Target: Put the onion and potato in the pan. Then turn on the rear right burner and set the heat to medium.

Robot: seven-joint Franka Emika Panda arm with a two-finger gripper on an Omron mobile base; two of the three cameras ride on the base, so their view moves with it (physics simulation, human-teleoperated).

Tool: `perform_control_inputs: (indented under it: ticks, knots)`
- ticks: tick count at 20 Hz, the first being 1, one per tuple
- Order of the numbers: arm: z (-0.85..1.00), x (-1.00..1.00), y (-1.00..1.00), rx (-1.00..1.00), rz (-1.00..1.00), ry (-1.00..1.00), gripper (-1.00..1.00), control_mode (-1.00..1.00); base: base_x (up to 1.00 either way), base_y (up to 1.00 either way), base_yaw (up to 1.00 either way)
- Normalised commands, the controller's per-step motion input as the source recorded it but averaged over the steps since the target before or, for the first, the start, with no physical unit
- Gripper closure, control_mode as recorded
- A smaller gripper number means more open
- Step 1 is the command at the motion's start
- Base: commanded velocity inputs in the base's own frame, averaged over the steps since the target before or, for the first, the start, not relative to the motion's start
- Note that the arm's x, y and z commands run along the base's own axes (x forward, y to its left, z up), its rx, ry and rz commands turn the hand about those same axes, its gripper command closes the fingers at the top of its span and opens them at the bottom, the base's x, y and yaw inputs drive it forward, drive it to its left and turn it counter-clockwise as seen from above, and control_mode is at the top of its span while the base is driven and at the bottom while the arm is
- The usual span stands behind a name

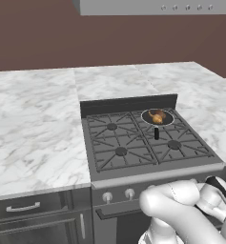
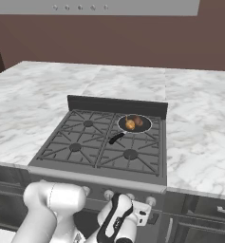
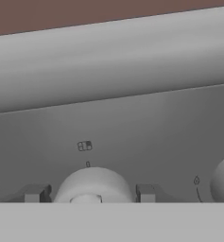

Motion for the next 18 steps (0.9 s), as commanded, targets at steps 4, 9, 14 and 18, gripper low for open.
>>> perform_control_inputs:
  ticks: [4, 9, 14, 18]
  knots:
    - [-0.10, 0.00, -0.02, -0.11, -0.01, 0.00, 1.00, -1.00, 0.00, 0.00, 0.00]
    - [-0.08, 0.00, 0.00, -0.14, -0.01, 0.00, 1.00, -1.00, 0.00, 0.00, 0.00]
    - [-0.13, 0.00, 0.00, -0.21, -0.01, 0.00, 1.00, -1.00, 0.00, 0.00, 0.00]
    - [-0.07, 0.00, 0.00, -0.18, 0.00, 0.00, 1.00, -1.00, 0.00, 0.00, 0.00]
